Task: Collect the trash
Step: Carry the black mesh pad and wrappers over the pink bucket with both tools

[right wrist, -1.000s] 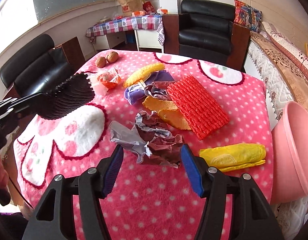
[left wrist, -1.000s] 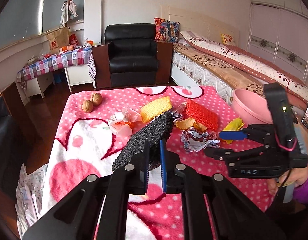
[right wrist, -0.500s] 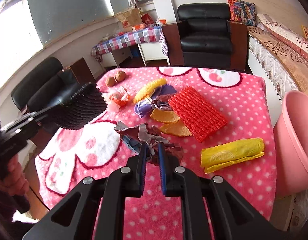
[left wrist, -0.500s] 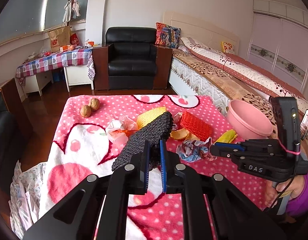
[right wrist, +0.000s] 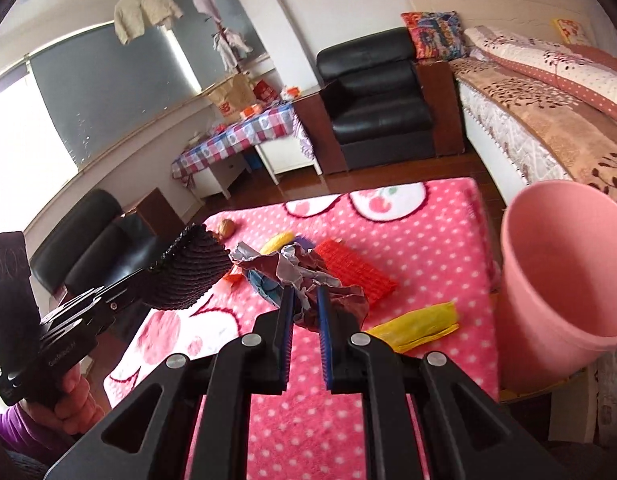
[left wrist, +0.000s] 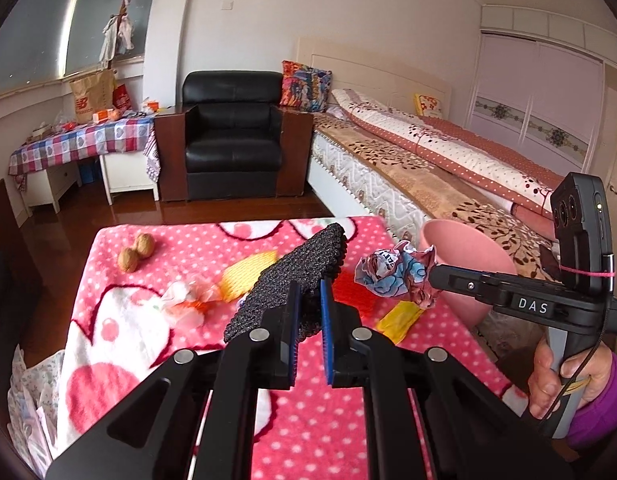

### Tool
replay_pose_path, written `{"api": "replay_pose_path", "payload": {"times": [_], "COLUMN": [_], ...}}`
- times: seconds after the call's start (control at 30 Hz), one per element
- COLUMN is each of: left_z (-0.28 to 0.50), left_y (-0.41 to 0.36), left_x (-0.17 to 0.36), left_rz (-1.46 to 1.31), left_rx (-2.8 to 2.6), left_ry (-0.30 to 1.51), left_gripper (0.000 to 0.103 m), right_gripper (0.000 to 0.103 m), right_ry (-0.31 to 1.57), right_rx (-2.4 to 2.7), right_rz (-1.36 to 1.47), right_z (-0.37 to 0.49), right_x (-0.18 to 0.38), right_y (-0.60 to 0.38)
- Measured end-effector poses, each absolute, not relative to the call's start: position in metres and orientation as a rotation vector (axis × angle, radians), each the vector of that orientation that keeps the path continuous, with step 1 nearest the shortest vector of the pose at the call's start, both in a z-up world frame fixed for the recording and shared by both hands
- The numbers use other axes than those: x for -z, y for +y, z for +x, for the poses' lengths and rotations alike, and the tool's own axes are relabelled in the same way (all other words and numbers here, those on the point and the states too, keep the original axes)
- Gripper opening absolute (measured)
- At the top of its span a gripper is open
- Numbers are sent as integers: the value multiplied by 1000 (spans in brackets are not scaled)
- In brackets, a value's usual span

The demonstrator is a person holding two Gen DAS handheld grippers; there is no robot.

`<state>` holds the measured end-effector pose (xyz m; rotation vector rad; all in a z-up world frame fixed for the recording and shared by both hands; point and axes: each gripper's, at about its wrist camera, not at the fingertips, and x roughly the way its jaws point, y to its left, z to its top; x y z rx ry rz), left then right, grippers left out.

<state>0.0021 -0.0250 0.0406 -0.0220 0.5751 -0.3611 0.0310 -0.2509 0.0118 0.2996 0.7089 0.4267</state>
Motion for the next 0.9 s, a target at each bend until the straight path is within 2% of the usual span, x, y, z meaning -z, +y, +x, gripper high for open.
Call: {"api": "replay_pose_path", "payload": {"times": [0.5,0.9], "left_z": [20,37], "left_y": [-112,-197], "left_x": [-55,-50], "left_rz": [31,54], "left_rx": [543,707], "left_ry": [527,529], "left_gripper": [9,9], "right_gripper": [11,11], "right_ry": [607,596], "right_rx": [-242,-82], "right_rz": [422,488], "right_z": [13,9], "right_x": [-28,-12], "right_y": [-348,-418]}}
